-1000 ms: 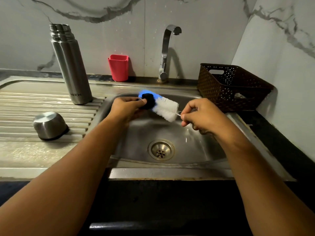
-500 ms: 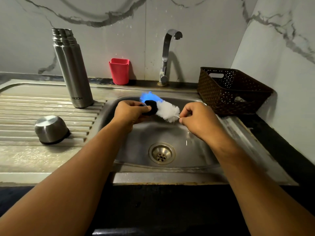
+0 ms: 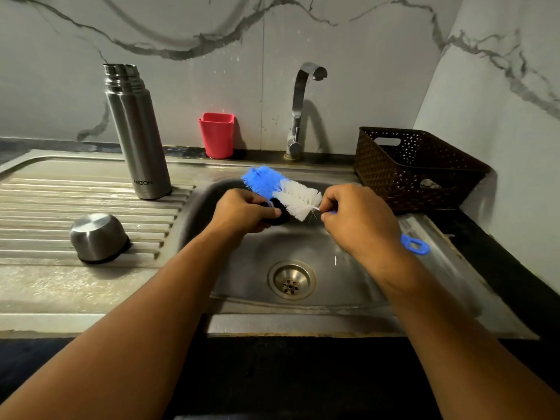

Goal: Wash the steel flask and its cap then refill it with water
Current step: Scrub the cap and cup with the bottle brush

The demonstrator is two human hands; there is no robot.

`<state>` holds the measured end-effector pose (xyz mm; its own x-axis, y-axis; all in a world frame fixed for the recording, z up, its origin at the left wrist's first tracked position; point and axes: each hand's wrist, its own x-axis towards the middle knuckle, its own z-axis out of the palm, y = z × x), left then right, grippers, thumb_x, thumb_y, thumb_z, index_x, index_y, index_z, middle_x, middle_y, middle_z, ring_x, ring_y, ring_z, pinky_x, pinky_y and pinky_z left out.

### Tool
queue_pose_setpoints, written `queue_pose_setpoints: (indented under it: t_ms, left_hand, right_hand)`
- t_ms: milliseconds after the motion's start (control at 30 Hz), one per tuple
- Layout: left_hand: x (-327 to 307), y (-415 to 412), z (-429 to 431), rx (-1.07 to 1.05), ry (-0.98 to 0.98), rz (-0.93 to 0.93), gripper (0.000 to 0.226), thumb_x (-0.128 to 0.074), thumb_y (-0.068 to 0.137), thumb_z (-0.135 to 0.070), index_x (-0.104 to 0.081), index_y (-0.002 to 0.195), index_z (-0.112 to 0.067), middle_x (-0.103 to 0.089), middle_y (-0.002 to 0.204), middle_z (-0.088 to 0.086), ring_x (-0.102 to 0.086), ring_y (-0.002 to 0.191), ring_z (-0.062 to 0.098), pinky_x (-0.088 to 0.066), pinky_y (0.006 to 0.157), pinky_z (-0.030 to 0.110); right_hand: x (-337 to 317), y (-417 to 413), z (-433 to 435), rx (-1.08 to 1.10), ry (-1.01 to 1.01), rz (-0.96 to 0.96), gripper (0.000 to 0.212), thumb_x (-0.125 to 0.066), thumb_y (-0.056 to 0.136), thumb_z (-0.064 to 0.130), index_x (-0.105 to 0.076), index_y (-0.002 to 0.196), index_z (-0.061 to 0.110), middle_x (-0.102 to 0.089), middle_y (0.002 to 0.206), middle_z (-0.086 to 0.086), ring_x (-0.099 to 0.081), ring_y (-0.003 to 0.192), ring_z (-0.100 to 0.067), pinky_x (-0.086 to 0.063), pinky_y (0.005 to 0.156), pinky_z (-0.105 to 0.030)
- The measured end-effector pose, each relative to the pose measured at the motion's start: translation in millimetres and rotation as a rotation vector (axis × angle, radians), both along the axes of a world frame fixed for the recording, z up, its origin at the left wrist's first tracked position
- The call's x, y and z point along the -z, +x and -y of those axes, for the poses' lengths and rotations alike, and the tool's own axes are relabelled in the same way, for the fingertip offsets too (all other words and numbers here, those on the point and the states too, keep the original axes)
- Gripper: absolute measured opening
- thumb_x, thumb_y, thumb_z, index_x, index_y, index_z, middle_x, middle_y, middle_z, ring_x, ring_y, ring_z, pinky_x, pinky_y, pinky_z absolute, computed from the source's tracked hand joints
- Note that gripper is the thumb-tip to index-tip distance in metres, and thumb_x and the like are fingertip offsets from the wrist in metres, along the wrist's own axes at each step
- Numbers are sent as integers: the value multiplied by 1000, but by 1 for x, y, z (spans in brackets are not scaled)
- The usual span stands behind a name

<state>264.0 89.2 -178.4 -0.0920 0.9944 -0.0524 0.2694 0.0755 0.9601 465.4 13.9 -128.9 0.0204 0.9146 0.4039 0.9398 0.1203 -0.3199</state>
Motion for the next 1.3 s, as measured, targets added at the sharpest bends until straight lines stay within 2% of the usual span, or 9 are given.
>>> queue_pose_setpoints:
  t_ms: [67,167,267,533,733,867,1000,1167,1300]
  left_hand:
    - [0,3,0,1,0,-28,21,-89,80,-13,-77,96,-8,-79,89,10,-77,77,19,-63,67,27]
    - [2,-6,-4,-74,49,-62,16,-91,76,-14,-78,84,-12,-79,80,7,-78,80,24,-66,78,40]
    - [-2,-2,2,16,83,-20,17,-92,75,-9,-78,84,-12,-77,74,5,-77,77,23,-65,76,36]
    - [-19,-20,9,-42,176,-18,23,-92,77,-20,-79,97,-20,-80,91,3,-78,89,24,-64,88,47]
    - [-53,-49,23,-99,262,-282,20,-87,83,-23,-76,99,-20,-75,89,-2,-74,86,18,-64,85,40]
    - [-73,-85,28,-155,236,-500,25,-90,79,-28,-77,98,-18,-74,90,1,-72,85,18,-64,83,43]
    - [-82,-120,34,-209,200,-710,29,-89,78,-36,-79,97,-16,-74,86,1,-68,82,17,-60,81,40]
    - [-75,-145,36,-256,133,-838,23,-89,78,-38,-79,89,-20,-75,83,1,-67,78,15,-58,75,37]
    - [-60,-150,37,-269,65,-887,30,-88,78,-44,-79,94,-19,-75,85,1,-69,81,19,-62,81,43]
  right_hand:
    - [-1,-1,1,0,11,26,16,-66,85,11,-66,78,25,-66,78,7,-61,74,-17,-46,56,-30]
    - [3,-3,7,-42,25,29,14,-65,85,12,-64,78,23,-64,77,7,-59,70,-14,-40,50,-27]
    - [4,-5,0,5,47,42,15,-65,85,12,-61,78,25,-61,80,7,-59,74,-19,-32,51,-27]
    - [18,14,-16,-1,7,-343,10,-74,86,16,-71,78,21,-65,68,10,-61,66,-7,-44,56,-24]
    - [17,9,-13,-40,34,-342,11,-73,88,18,-70,79,24,-66,70,9,-63,69,-12,-54,63,-34]
    - [17,7,-11,-83,58,-338,9,-75,88,17,-71,80,22,-63,67,11,-60,65,-7,-49,58,-28]
    - [21,3,-14,-130,71,-378,13,-77,86,15,-70,77,22,-60,61,12,-58,61,-9,-52,58,-34]
    - [24,-11,-13,-183,13,-438,13,-76,87,16,-68,79,23,-60,62,11,-58,61,-6,-43,58,-26]
    - [24,-13,-11,-196,5,-427,12,-76,88,16,-69,80,23,-62,65,10,-60,64,-7,-43,57,-25]
